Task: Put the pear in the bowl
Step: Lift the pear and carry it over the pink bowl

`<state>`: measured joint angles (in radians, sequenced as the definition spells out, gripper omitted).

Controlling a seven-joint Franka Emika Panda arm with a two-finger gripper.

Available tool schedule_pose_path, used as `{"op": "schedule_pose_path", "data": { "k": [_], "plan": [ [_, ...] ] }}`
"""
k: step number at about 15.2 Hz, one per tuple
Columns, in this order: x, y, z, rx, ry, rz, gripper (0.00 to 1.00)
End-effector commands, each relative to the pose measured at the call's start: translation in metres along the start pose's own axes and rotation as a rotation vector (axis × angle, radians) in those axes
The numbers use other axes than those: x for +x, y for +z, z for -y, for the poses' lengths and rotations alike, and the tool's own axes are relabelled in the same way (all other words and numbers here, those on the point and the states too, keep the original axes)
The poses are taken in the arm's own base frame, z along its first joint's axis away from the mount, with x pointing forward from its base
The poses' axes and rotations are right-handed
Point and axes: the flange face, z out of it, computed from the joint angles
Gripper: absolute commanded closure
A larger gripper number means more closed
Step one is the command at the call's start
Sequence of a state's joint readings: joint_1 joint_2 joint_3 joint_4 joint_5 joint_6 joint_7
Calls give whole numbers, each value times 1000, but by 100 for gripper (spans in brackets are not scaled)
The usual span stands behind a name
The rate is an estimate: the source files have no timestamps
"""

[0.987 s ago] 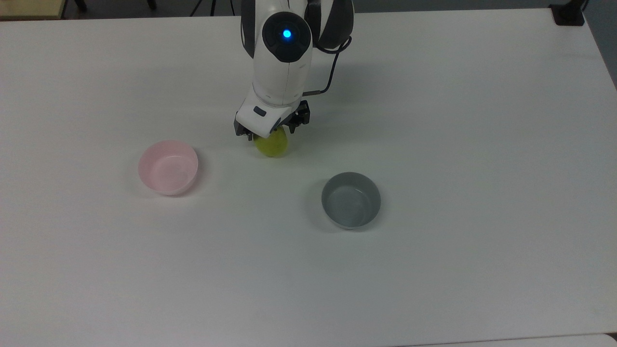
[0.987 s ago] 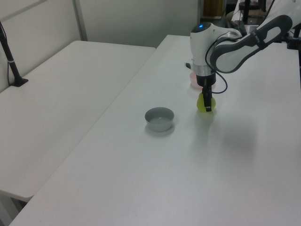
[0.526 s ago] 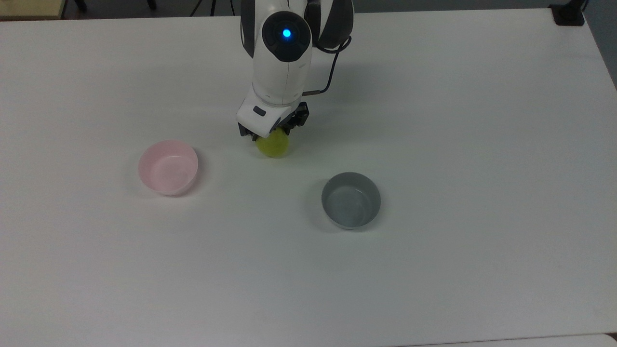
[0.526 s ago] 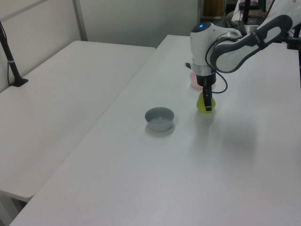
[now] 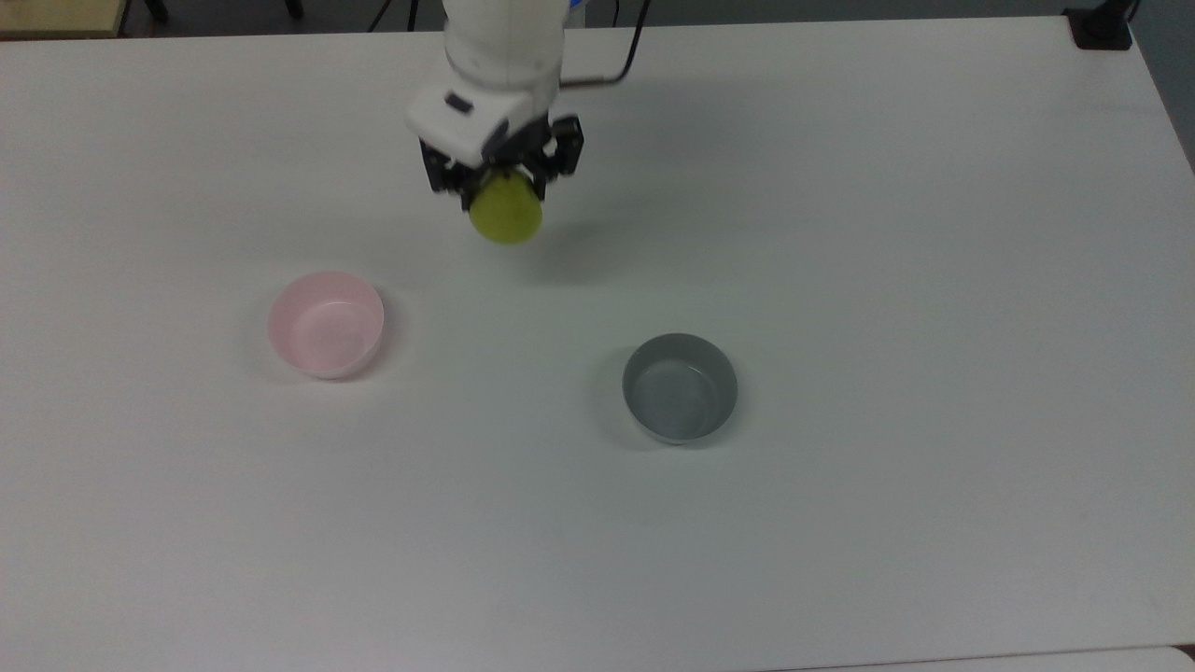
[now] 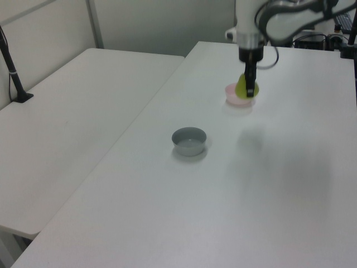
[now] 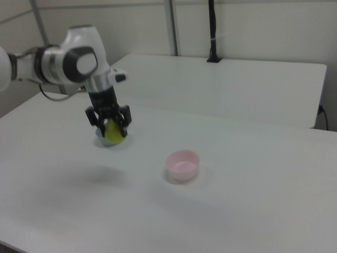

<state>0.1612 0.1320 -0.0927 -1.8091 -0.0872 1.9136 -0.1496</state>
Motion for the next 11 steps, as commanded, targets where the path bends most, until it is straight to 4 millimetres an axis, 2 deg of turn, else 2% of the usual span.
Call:
{"op": "schedule_pose_path", "data": {
  "k": [1, 4, 6, 8, 10, 11],
  "plan": [
    [-8, -46, -18, 40, 12, 4, 96],
    [-11, -51, -40, 34, 49, -8, 96],
    [-13, -62, -75, 22, 77, -37, 96],
    [-15, -63, -118, 5, 100, -52, 95],
    [-16, -57, -151, 12, 116, -56, 95],
    [-19, -46, -169, 14, 120, -44, 95]
  ]
}}
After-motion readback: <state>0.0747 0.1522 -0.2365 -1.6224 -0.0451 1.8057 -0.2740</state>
